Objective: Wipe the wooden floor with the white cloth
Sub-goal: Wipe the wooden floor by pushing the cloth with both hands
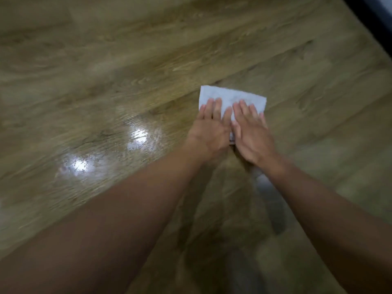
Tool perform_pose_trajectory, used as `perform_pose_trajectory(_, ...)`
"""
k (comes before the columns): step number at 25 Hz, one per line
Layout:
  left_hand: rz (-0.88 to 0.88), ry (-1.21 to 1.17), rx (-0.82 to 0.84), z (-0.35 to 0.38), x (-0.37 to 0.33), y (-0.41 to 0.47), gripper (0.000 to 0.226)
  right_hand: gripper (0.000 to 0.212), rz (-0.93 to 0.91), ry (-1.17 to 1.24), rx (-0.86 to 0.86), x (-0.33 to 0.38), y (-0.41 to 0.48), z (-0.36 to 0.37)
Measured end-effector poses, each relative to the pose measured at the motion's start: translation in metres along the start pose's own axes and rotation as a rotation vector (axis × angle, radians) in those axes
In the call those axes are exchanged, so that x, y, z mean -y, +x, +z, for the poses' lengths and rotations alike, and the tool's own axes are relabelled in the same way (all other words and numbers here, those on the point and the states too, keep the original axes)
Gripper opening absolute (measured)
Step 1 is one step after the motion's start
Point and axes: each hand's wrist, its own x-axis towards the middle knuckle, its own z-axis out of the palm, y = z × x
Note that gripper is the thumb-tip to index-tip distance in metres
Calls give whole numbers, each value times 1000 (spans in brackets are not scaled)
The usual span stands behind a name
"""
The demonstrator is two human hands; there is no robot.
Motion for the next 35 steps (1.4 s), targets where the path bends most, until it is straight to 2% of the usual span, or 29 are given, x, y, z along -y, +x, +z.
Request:
perform_pose_trajectory(2, -61, -45, 45, -12, -4, 24, 62, 50, 25, 16, 28, -9, 31, -8)
perform_pose_trajectory(4, -36, -34, 60, -12, -7, 22, 60, 50, 55, 48, 42, -12, 20, -7)
perform_pose_trajectory(9, 314, 46, 3, 36, -23, -87, 58, 50, 128, 72, -17, 16, -132, 17)
perform_pose_trajectory(11, 377, 99, -6, 51, -33, -122, 59, 54, 148, 30, 11, 28, -181, 27)
perform_pose_trajectory(13, 410, 154, -5, 53, -34, -109, 57, 56, 164, 13, 69, 25, -178, 24)
perform_pose_trajectory(16, 269, 84, 15, 27, -37, -57, 58, 56, 184, -10, 106, 0, -114, 16)
perform_pose_trajectory(19, 174, 75, 88, 13, -46, -34, 61, 59, 244, 21, 225, -13, -75, -1)
perform_pose_trajectory(23, 294, 127, 93, 31, -28, -90, 57, 56, 193, 60, 219, 32, -155, 10)
perform_pose_trajectory(25, 383, 189, 53, 49, -11, -132, 56, 57, 127, -10, 246, 58, -198, 19)
perform_pose_trajectory(27, 420, 175, 29, 53, 8, -138, 56, 58, 71, -48, 289, 55, -197, 12)
perform_pose_trajectory(29, 357, 102, 29, 44, 16, -115, 55, 59, 16, -90, 286, 44, -162, 8)
perform_pose_trajectory(33, 146, 74, 54, 20, 21, -61, 58, 59, 78, -33, 354, 40, -61, -4)
perform_pose_trajectory(35, 129, 20, 39, 26, 33, -73, 58, 56, 30, -30, 285, 50, -66, 4)
